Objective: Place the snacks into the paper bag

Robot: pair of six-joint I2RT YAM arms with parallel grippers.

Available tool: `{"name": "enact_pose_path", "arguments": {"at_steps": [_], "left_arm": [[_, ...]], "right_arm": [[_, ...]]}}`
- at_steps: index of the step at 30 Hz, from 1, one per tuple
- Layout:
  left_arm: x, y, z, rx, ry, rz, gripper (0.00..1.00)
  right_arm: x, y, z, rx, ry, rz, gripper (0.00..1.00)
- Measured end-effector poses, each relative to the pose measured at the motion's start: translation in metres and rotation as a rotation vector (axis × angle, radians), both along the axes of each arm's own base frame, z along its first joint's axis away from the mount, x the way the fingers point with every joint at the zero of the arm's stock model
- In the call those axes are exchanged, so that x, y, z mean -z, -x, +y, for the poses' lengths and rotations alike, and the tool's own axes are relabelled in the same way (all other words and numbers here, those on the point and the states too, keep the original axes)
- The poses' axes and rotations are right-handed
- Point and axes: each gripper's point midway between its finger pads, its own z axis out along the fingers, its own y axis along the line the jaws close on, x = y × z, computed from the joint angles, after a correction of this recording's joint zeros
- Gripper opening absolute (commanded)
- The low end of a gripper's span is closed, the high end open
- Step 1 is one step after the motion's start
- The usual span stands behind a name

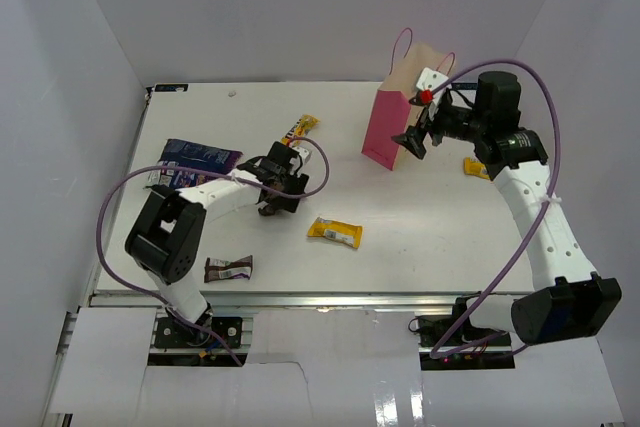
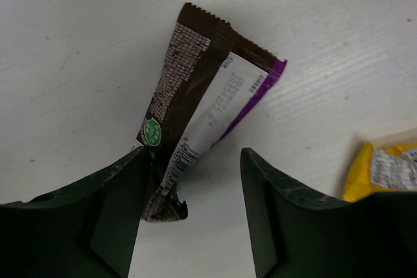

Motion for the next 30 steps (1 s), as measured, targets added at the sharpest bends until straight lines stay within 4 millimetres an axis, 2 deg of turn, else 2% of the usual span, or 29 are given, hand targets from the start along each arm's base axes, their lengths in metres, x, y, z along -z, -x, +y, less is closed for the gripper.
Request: {"name": "enact_pose_path", "arguments": {"at_steps": [2,3,4,7,10,12,14,16,18,23,26,27,30], "left_arm": [[0.011,-0.006,0.005,-0.002,-0.063,0.003,0.44],[0.014,-0.007,0.007,-0.001,-0.088,0.001,0.44],[0.016,-0.008,0.011,-0.006,-0.112,-0.002,0.32],[0.014,-0.012,0.016,-0.024,-0.146,-0.023,0.16],[0.009,-0.014,0.014,-0.023,-0.149,-0.038,0.06],[0.003,-0.013,0.009,-0.023,-0.129,-0.041,0.04],[-0.013,-0.015,-0.003,-0.021,-0.065,-0.051,0.04],[-0.044,-0.022,-0.022,-0.015,0.044,-0.09,0.03],[-0.094,-0.036,-0.05,0.001,0.198,-0.165,0.03],[-0.247,-0.069,-0.121,0.103,0.625,-0.397,0.03],[-0.326,-0.08,-0.155,0.192,0.828,-0.498,0.03],[-0.348,-0.083,-0.166,0.225,0.89,-0.528,0.03],[-0.391,-0.093,-0.199,0.309,1.031,-0.579,0.03]], "right_arm": [[0.025,0.013,-0.002,-0.023,0.012,0.069,0.94],[0.033,0.018,-0.002,-0.028,0.014,0.093,0.94],[0.041,0.022,-0.003,-0.035,0.015,0.118,0.95],[0.054,0.036,-0.006,-0.047,0.011,0.172,0.96],[0.05,0.046,-0.007,-0.057,-0.001,0.177,0.96],[0.045,0.05,-0.009,-0.056,-0.011,0.167,0.96],[0.04,0.052,-0.013,-0.036,-0.023,0.165,0.96],[0.037,0.051,-0.02,0.002,-0.03,0.17,0.98],[0.037,0.047,-0.03,0.06,-0.032,0.179,0.98],[0.052,0.039,-0.055,0.212,-0.032,0.235,0.99],[0.063,0.037,-0.065,0.282,-0.035,0.277,0.98],[0.065,0.037,-0.067,0.298,-0.036,0.287,0.98],[0.073,0.038,-0.073,0.342,-0.044,0.314,0.98]]}}
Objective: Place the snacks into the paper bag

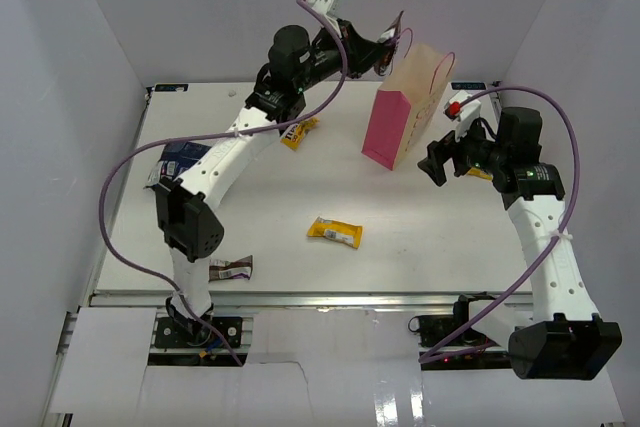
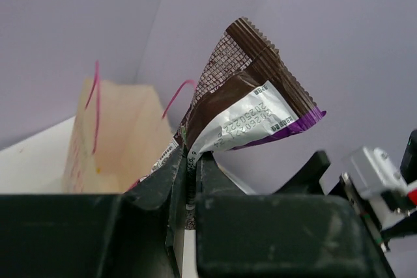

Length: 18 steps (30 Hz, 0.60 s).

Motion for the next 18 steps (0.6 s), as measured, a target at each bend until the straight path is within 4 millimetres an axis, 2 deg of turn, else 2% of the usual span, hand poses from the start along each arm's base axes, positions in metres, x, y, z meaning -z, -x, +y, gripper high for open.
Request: {"name": "enact_pose_path", "arguments": {"at_steps": [1,3,5,9,11,13,14,17,18], "left_arm": [[-0.009,-0.004,-0.011,0.025,0.034,-0.02,0.03],[-0.015,-0.013,-0.034,0.063,0.081,-0.039,0.03],[-0.01,-0.02,-0.055,0.09,0.111,-0.045,0.05],[0.027,-0.037,-0.095,0.109,0.138,-0.013,0.06],[0.051,-0.047,-0.107,0.081,0.134,0.013,0.1],[0.073,-0.055,-0.116,0.048,0.124,0.04,0.2],[0.083,-0.059,-0.119,0.032,0.119,0.052,0.35],[0.099,-0.069,-0.12,-0.011,0.106,0.067,0.67],[0.099,-0.071,-0.119,-0.024,0.106,0.062,0.71]], "right_arm": [[0.002,0.001,-0.001,0.01,-0.002,0.007,0.98],[0.005,0.004,-0.003,0.026,-0.007,0.016,0.98],[0.006,0.006,-0.004,0.034,-0.013,0.02,0.98],[0.011,0.011,-0.004,0.045,-0.023,0.035,0.98],[0.013,0.013,-0.004,0.047,-0.026,0.041,0.98],[0.014,0.013,-0.004,0.05,-0.03,0.047,0.98],[0.015,0.014,-0.004,0.052,-0.033,0.05,0.98],[0.018,0.015,-0.004,0.056,-0.036,0.061,0.98],[0.02,0.015,-0.005,0.062,-0.035,0.066,0.97]]}}
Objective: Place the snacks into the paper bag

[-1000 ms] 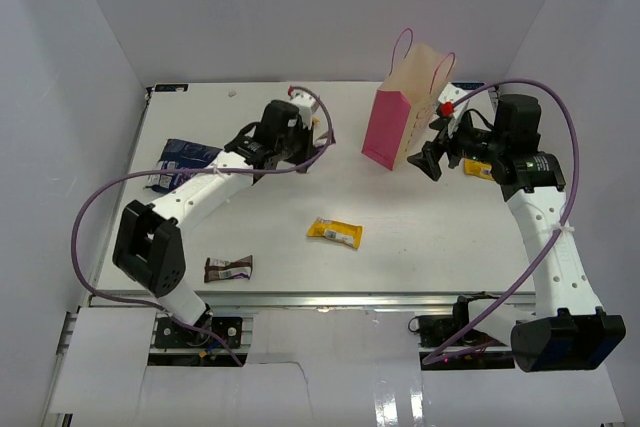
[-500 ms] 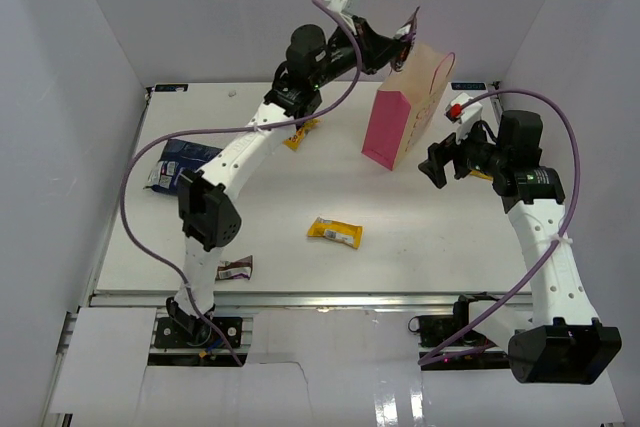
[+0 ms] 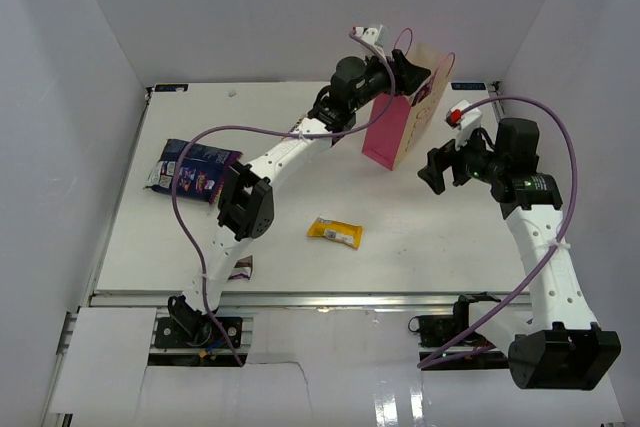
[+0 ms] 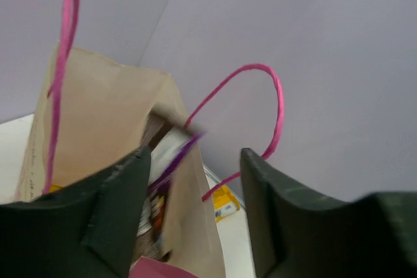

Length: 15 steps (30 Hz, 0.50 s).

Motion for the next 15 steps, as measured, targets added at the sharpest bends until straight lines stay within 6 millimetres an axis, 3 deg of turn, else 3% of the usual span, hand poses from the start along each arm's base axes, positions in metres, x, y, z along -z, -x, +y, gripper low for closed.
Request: {"name": "enact_pose_path", "arguments": {"at_steps": [3,10,13,15], "left_arm": [[-0.007,-0.003,0.003,-0.026,0.017,-0.01,0.78],[-0.03,0.003,0.02,-0.074,0.003,-0.033,0.79],[-0.041,0.023,0.047,-0.111,-0.053,-0.027,0.8],[-0.046,0.046,0.077,-0.151,-0.097,-0.017,0.81]], "right_arm": [[0.006,-0.002,-0.005,0.037,0.007,0.018,0.95],[0.026,-0.01,-0.026,0.188,0.038,0.084,0.93],[0.04,-0.021,-0.041,0.256,0.091,0.11,0.9],[0.055,-0.029,-0.054,0.26,0.153,0.13,0.93]]}}
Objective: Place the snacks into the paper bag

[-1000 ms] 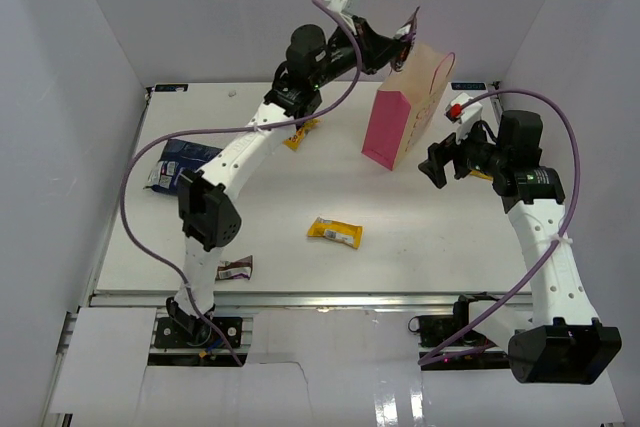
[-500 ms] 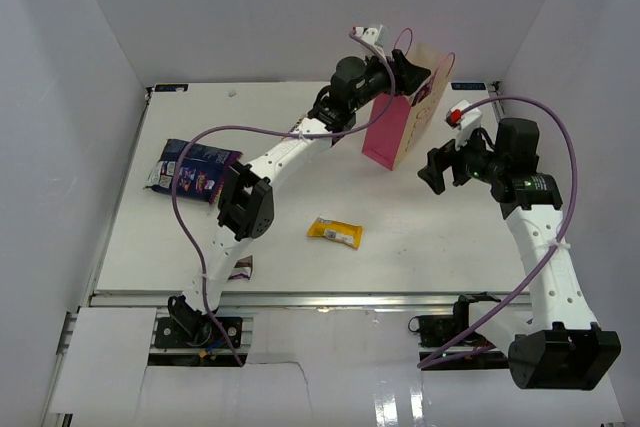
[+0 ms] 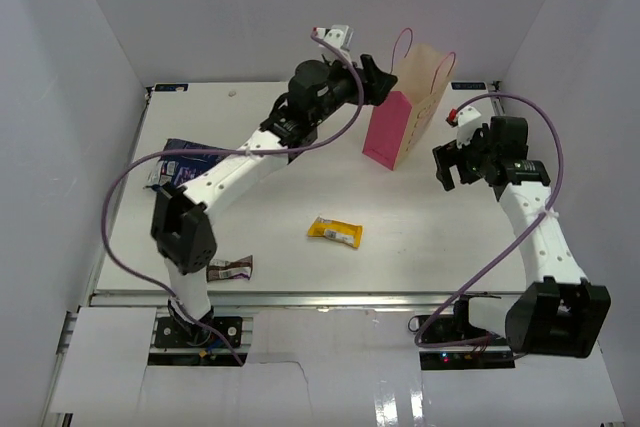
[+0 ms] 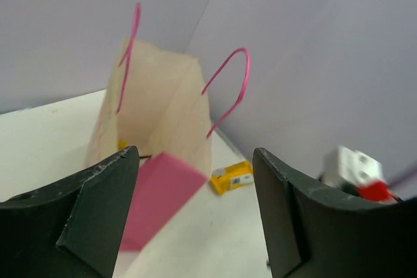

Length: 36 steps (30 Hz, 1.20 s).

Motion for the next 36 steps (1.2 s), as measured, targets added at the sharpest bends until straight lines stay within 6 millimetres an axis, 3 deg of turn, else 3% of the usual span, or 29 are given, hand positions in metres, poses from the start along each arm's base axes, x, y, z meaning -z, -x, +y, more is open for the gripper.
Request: {"name": "enact_pose_path", "arguments": {"at_steps": [2,5,7,10,11,14,16,18,21,24,28,30,31,32,34,36], "left_arm": [[-0.004,0.03,0.037,-0.046,-0.035,0.011,0.83],[-0.002,0.078,0.099,-0.12,-0.065,0.046,0.83],[0.008,0.105,0.137,-0.175,-0.065,0.078,0.84],[0.058,0.141,0.193,-0.272,-0.085,0.202,0.84],[0.078,0.15,0.206,-0.302,-0.097,0.253,0.84],[0.144,0.178,0.239,-0.373,-0.134,0.412,0.84],[0.177,0.197,0.256,-0.411,-0.136,0.509,0.84],[0.194,0.211,0.267,-0.438,-0.118,0.57,0.85],[0.201,0.225,0.28,-0.475,-0.061,0.629,0.85],[0.2,0.233,0.288,-0.51,-0.003,0.672,0.85],[0.215,0.244,0.3,-0.598,0.068,0.798,0.86],[0.228,0.252,0.308,-0.663,0.105,0.893,0.85],[0.235,0.257,0.312,-0.697,0.124,0.943,0.84],[0.241,0.262,0.315,-0.728,0.143,0.988,0.83],[0.251,0.27,0.321,-0.785,0.176,1.065,0.83],[0.259,0.278,0.327,-0.835,0.195,1.122,0.81]], "right_arm": [[0.022,-0.008,-0.017,-0.034,0.091,0.057,0.96],[0.06,-0.02,-0.044,-0.127,0.222,0.179,0.87],[0.08,-0.028,-0.061,-0.186,0.285,0.246,0.87],[0.106,-0.041,-0.089,-0.279,0.381,0.331,0.89],[0.112,-0.046,-0.099,-0.306,0.415,0.351,0.94],[0.125,-0.066,-0.121,-0.375,0.514,0.386,0.94],[0.129,-0.083,-0.132,-0.425,0.582,0.392,0.94],[0.132,-0.102,-0.143,-0.456,0.644,0.391,0.94],[0.142,-0.125,-0.152,-0.509,0.697,0.393,0.9],[0.159,-0.135,-0.156,-0.568,0.707,0.426,0.81],[0.178,-0.129,-0.155,-0.631,0.681,0.486,0.72],[0.179,-0.126,-0.151,-0.651,0.661,0.487,0.58],[0.18,-0.123,-0.15,-0.66,0.646,0.492,0.44],[0.181,-0.12,-0.149,-0.668,0.635,0.493,0.38],[0.181,-0.112,-0.145,-0.682,0.601,0.495,0.27],[0.177,-0.104,-0.138,-0.705,0.564,0.474,0.23]]}}
